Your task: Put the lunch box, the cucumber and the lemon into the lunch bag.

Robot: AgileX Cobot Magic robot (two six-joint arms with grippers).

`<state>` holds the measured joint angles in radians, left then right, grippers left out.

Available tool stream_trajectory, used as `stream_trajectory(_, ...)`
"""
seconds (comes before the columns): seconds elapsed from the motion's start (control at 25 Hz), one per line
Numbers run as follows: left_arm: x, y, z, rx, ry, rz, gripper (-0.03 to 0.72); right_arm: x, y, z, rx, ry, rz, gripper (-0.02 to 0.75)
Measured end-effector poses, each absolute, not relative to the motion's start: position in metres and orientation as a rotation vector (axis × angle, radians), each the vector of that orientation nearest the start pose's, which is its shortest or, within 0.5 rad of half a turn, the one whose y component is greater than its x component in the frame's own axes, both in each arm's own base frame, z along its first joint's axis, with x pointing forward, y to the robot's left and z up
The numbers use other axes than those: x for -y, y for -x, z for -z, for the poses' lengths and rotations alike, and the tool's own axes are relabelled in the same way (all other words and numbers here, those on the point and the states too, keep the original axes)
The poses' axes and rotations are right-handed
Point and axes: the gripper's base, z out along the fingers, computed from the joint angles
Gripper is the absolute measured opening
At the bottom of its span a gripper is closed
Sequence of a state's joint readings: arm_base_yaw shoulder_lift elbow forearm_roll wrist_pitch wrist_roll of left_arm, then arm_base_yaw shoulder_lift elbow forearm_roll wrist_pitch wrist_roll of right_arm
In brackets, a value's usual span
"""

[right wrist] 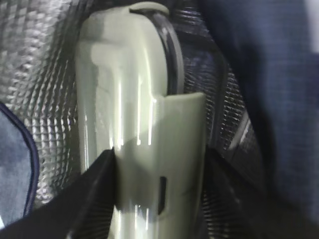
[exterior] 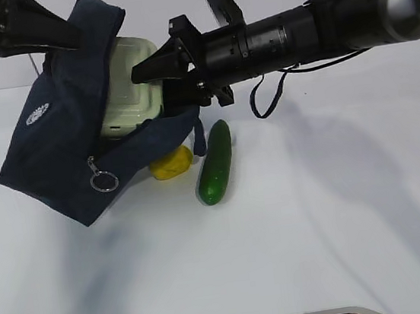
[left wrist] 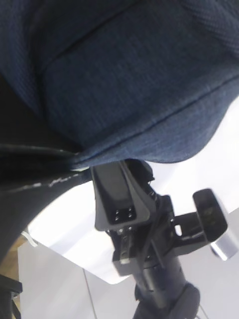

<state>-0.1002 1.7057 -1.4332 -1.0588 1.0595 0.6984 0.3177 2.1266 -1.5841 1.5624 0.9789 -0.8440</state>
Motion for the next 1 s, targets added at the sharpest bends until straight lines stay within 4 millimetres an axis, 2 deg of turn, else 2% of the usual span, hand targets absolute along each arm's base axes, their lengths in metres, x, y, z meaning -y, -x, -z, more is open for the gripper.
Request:
stream_trajectory(0.52,0.107,-0.374,-0.296,-2.322,-0.437,1.126,0.011,-0.215,-0.42,-0.219,-2.249,0.317,-1.41,0.385)
stream_trajectory(0.8,0.108,-0.373,-0.294,-2.294,-0.526,1.117,0.011,-0.225,-0.42,-0.19,-2.331,0.272,-1.452,0.385)
stream_trajectory(1.0,0.109,-0.372,-0.294,-2.289,-0.553,1.12,0.011,-0.238,-0.416,-0.181,-2.347,0.257,-1.479,0.385)
